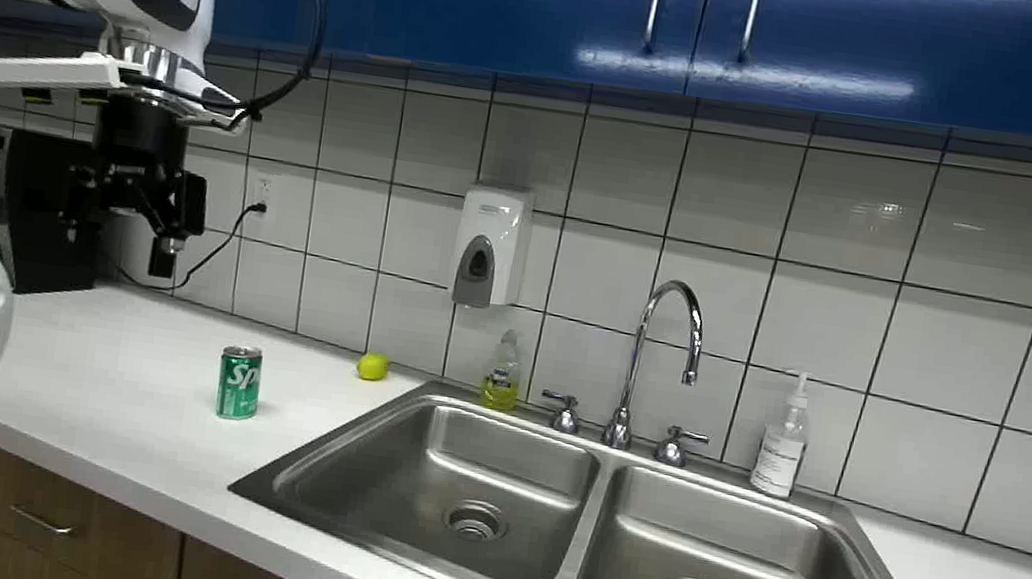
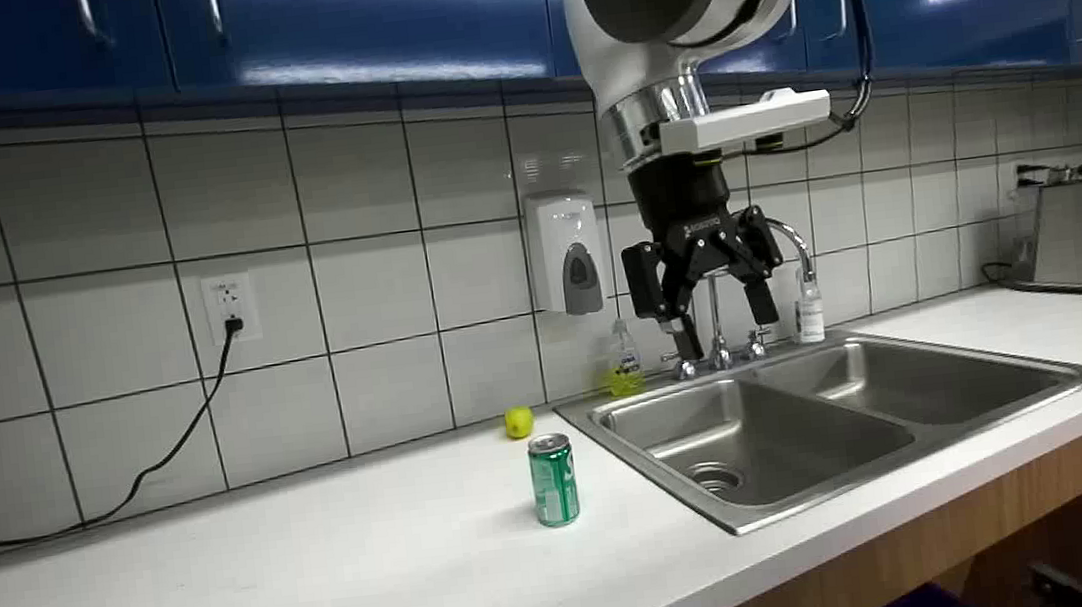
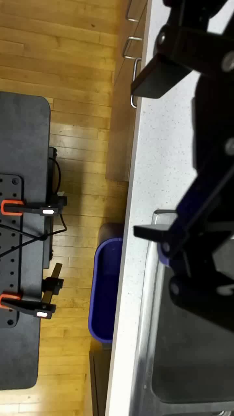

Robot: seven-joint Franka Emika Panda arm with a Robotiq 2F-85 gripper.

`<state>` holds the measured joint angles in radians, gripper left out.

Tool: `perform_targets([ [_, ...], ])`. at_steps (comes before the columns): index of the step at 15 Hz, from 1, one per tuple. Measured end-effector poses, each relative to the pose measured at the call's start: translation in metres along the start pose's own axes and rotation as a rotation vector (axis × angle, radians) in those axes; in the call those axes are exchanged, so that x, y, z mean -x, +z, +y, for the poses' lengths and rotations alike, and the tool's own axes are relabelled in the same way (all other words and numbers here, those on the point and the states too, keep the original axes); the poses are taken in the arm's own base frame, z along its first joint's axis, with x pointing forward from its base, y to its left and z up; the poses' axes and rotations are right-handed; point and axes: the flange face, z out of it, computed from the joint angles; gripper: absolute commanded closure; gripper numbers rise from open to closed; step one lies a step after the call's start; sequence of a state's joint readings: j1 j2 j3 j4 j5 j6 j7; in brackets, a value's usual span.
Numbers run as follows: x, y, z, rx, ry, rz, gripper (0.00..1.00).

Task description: Put the green can in the sink on the left.

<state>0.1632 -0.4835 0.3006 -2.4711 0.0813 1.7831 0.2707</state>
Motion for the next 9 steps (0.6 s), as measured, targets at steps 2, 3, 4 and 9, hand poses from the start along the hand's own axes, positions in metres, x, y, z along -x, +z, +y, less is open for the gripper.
perform_targets([
  [2, 0.0, 0.0, 0.0, 0.0, 0.0, -0.001, 0.0],
  [3, 0.0, 0.0, 0.0, -0.001, -0.004, 0.0, 0.0],
  [4, -0.001, 0.0, -0.001, -0.002, -0.016, 0.005, 0.0],
  [9, -0.006, 0.0, -0.015, -0.017, -0.152, 0.071, 0.0],
])
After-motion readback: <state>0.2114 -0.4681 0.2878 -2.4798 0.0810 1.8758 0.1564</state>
